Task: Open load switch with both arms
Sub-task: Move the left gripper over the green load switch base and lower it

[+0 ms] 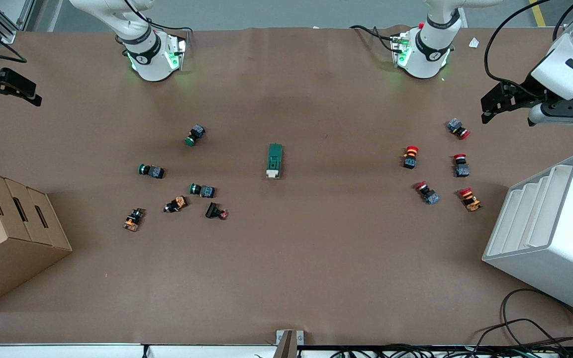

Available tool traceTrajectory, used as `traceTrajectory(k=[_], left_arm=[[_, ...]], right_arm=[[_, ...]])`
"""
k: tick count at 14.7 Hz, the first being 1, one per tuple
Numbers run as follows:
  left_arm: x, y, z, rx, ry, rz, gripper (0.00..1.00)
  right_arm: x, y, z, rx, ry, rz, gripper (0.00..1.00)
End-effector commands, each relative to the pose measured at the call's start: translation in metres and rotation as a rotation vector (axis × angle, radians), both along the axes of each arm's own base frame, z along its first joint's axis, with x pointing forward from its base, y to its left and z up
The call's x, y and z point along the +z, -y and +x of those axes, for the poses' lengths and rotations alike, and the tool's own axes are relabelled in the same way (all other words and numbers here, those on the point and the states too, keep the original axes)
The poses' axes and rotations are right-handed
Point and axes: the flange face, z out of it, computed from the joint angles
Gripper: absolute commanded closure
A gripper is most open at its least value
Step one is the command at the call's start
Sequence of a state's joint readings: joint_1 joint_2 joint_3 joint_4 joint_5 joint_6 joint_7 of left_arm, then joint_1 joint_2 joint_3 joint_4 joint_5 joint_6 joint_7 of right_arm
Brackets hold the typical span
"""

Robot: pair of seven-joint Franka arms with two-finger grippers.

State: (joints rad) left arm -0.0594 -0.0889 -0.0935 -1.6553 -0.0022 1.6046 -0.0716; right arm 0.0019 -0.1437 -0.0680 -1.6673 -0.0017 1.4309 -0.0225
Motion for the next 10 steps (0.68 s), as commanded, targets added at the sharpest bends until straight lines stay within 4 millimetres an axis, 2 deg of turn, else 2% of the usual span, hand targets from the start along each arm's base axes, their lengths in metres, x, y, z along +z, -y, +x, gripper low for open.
traceTrajectory(k=[1, 2, 6, 8, 9, 10], left_arm=[[0.0, 0.046, -0.001, -0.032, 0.005, -0.007, 0.0], [-0.002, 0.058, -0.001, -0.037, 0.009, -0.007, 0.0], [-0.007, 0.078, -0.005, -0.029, 0.0, -0.006, 0.0], [-0.014, 0.106, -0.012, -0.009, -0.011, -0.005, 0.0], [-0.025, 0.127, -0.013, -0.006, -0.028, -0.008, 0.0], [-0.035, 0.156, -0.018, -0.001, -0.031, -0.012, 0.0]], right_arm=[[0.013, -0.003, -0.008, 0.0, 0.025, 0.061, 0.0], [0.013, 0.001, -0.009, -0.007, 0.025, 0.073, 0.0], [0.012, 0.002, -0.009, 0.013, 0.023, 0.069, 0.0], [0.013, 0.003, -0.01, 0.04, 0.022, 0.064, 0.0], [0.013, 0.003, -0.01, 0.042, 0.021, 0.054, 0.0], [0.013, 0.004, -0.01, 0.044, 0.017, 0.035, 0.0]])
